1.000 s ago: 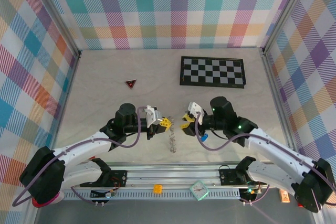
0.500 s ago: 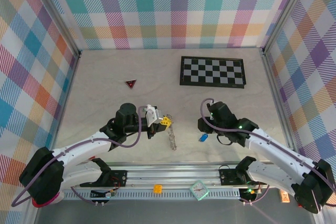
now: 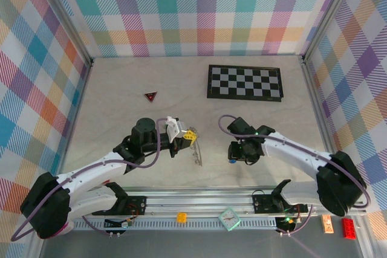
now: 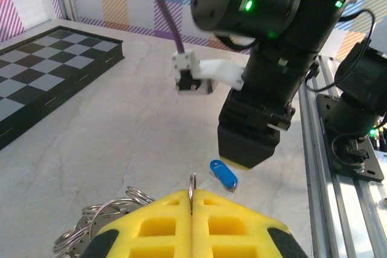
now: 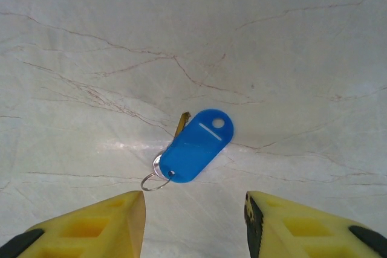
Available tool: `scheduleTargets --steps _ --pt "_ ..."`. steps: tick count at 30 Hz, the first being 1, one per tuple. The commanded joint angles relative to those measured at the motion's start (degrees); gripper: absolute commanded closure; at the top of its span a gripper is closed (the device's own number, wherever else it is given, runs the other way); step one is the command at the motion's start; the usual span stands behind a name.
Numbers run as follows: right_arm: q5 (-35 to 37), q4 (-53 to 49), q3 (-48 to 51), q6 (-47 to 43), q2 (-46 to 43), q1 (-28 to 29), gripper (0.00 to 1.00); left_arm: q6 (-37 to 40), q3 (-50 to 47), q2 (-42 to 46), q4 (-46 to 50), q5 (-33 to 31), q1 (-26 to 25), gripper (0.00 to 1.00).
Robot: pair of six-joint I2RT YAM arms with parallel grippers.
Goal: Put the keys on the keyring
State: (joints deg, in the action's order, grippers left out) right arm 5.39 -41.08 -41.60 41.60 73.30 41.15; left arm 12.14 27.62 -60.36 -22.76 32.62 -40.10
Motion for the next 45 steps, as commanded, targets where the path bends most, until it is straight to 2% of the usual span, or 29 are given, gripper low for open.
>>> scheduleTargets --steps 1,9,14,19,26,30,35,45 --pt "-2.63 -0.23 -2.02 1.29 3.26 -0.02 0.54 -1.53 2.97 0.08 -0.43 0.43 -0.42 1.00" --pt "-5.36 1.96 -2.84 -1.02 6.64 1.23 0.59 0.21 1.66 1.22 -1.16 -0.38 -0.42 1.00" --pt "-3.23 -1.16 -4.24 -2.26 7.20 2.04 0.57 0.62 1.71 0.88 -1.33 -0.75 -0.42 1.00" --pt "-1.25 -2.62 -4.89 5.78 7.21 2.81 0.58 0.88 1.52 0.99 -1.19 -0.89 -0.42 1.00" --pt "-3.59 2.83 -0.16 30.69 2.81 3.98 0.62 1.04 1.42 1.05 -1.23 -0.54 -0.42 1.00" --pt "-3.88 3.72 1.44 39.18 1.94 4.29 0.65 1.02 1.62 0.99 -1.11 -0.45 -0.42 1.00" --pt "-2.97 2.84 1.46 42.71 2.31 4.29 0.69 1.01 1.69 0.94 -1.05 -0.01 -0.42 1.00" --pt "-3.79 5.31 1.70 43.12 5.76 4.38 0.75 1.03 1.92 0.56 -0.79 0.73 -0.42 1.00"
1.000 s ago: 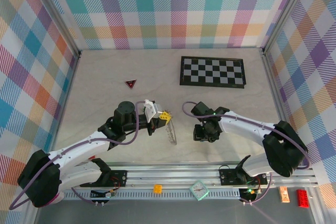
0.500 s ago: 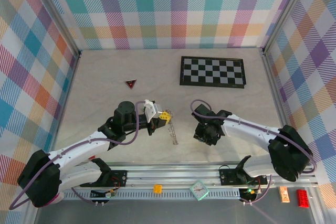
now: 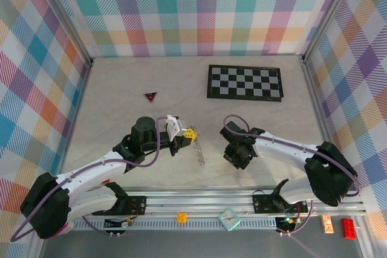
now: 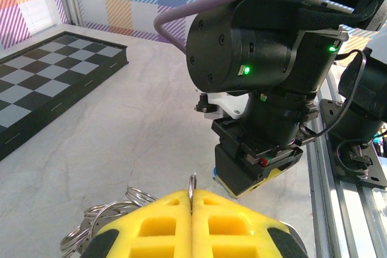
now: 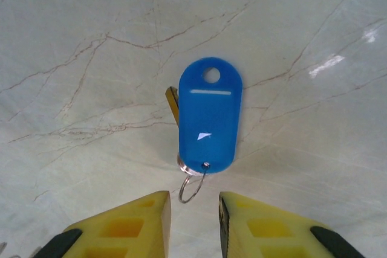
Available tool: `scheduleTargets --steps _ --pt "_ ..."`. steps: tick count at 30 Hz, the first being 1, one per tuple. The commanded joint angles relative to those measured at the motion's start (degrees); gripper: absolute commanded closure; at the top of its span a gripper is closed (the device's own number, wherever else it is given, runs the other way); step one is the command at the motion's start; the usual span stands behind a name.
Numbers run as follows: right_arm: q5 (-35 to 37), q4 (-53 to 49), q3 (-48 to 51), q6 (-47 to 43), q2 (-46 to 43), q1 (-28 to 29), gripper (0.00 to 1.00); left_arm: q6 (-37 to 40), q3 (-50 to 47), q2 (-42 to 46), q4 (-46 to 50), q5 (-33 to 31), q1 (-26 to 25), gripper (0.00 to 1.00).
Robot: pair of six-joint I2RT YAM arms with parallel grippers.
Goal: Put the keys on the keyring
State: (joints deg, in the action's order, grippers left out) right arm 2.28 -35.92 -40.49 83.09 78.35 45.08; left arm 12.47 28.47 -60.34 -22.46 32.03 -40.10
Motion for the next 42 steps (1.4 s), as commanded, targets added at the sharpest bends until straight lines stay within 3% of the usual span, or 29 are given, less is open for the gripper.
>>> scheduleTargets --steps 1,7,19,31,35,39,42 --pt "-0.67 0.24 0.59 1.64 0.82 0.45 0.75 0.67 1.06 0.50 -1.10 1.37 -0.42 1.00" --pt "-0.26 -0.22 0.90 1.86 1.01 0.44 0.83 0.66 1.23 0.25 -0.83 1.63 -0.41 1.00" --pt "0.09 -0.16 0.80 1.46 1.63 0.45 0.84 0.74 1.41 0.18 -0.39 2.25 -0.42 1.00" --pt "0.96 -0.45 0.90 0.47 1.41 0.43 1.00 0.98 1.59 0.39 0.00 2.42 -0.42 1.00" --pt "1.83 -1.23 0.69 -0.59 0.76 0.42 1.00 1.03 1.59 0.56 0.13 2.36 -0.42 1.00" --pt "2.05 -1.17 0.59 -1.09 0.97 0.45 0.85 1.06 1.68 0.30 0.14 2.42 -0.42 1.00" --pt "2.07 -0.95 0.50 -1.28 1.27 0.43 0.84 1.03 1.85 0.22 0.13 2.51 -0.42 1.00"
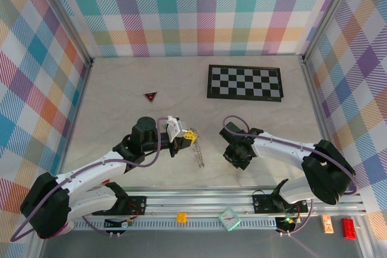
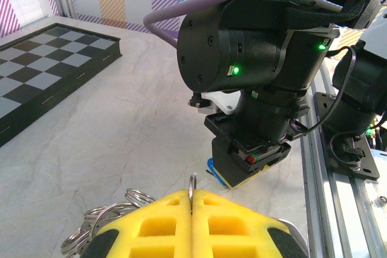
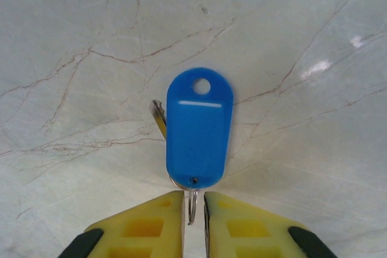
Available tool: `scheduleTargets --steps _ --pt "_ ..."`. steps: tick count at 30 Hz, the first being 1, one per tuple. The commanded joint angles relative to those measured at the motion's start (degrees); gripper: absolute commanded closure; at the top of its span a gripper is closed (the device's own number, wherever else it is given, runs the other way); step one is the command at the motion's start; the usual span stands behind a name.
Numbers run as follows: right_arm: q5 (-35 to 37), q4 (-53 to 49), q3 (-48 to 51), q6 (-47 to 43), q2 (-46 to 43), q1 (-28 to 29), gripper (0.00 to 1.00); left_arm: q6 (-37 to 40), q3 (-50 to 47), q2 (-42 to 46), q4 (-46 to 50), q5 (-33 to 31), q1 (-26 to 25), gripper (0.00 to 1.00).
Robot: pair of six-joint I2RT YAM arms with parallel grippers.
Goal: Put the keys on the keyring
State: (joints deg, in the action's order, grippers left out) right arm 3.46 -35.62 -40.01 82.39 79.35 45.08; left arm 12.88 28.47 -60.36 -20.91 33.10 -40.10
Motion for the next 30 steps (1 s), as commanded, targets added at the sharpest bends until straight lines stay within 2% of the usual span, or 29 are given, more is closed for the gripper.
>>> scheduleTargets --steps 1,18,30 --pt "0.93 -1.22 -0.02 -0.57 0.27 0.45 0.84 0.61 1.85 0.30 -1.33 1.44 -0.42 1.00" --pt "0.81 -1.11 -0.24 -0.48 1.06 0.45 0.87 0.59 1.85 0.26 -1.33 2.05 -0.41 1.00" --pt "1.22 -1.85 -0.57 -0.72 0.48 0.53 0.94 0.71 1.85 0.27 -1.24 2.05 -0.37 1.00"
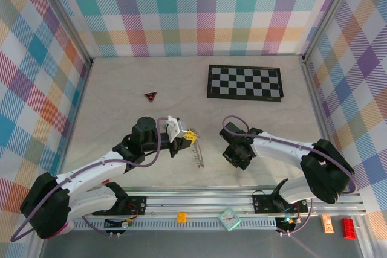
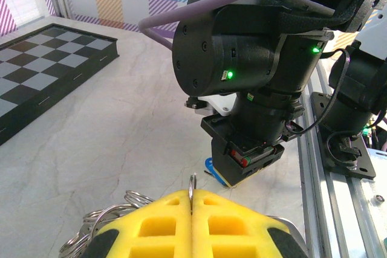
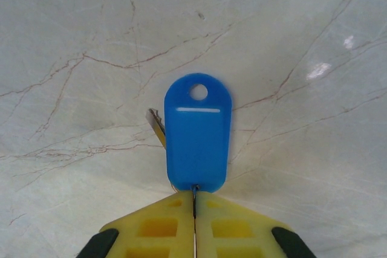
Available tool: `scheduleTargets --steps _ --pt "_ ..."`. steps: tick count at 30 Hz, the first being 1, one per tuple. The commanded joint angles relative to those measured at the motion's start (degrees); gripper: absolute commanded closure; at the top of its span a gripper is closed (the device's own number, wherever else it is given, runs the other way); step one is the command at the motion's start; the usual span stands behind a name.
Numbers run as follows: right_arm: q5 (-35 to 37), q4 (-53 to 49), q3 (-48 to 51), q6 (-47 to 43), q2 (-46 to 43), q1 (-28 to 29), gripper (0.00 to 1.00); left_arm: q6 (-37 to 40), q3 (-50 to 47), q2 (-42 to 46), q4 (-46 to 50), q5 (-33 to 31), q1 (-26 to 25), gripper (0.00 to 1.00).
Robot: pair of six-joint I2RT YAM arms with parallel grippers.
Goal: Put the keys on the keyring
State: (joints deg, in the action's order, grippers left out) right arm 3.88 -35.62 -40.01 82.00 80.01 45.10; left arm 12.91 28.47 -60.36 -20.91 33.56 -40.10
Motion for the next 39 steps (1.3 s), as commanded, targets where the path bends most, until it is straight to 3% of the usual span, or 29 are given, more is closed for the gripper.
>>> scheduleTargets --steps 1,3,8,17,21,28,39 --pt "0.87 -2.10 -0.68 -0.43 -0.25 0.47 0.95 0.67 1.85 0.32 -1.24 1.59 -0.38 1.00" --pt "1.26 -2.75 -1.11 -0.94 -0.62 0.56 1.00 0.70 1.85 0.37 -1.17 1.59 -0.42 1.00" --pt "3.56 -5.72 -3.37 -6.29 -2.91 1.38 1.00 0.89 1.94 0.59 -0.91 1.27 -0.42 1.00" --pt "4.73 6.20 -1.87 -38.17 -16.81 3.06 1.00 1.14 2.12 1.89 0.02 -0.94 -0.42 1.00" --pt "1.31 8.23 -4.09 -52.06 -19.38 2.98 1.00 0.64 2.70 2.17 0.96 -1.79 -0.40 1.00" --pt "-5.69 7.43 -7.67 -68.36 -21.30 2.36 1.00 -0.09 4.22 2.79 5.55 -3.51 -0.47 1.00" --pt "-15.43 7.75 -10.32 -80.58 -21.38 2.27 1.00 -0.90 4.08 2.63 5.44 -1.74 -0.97 1.00"
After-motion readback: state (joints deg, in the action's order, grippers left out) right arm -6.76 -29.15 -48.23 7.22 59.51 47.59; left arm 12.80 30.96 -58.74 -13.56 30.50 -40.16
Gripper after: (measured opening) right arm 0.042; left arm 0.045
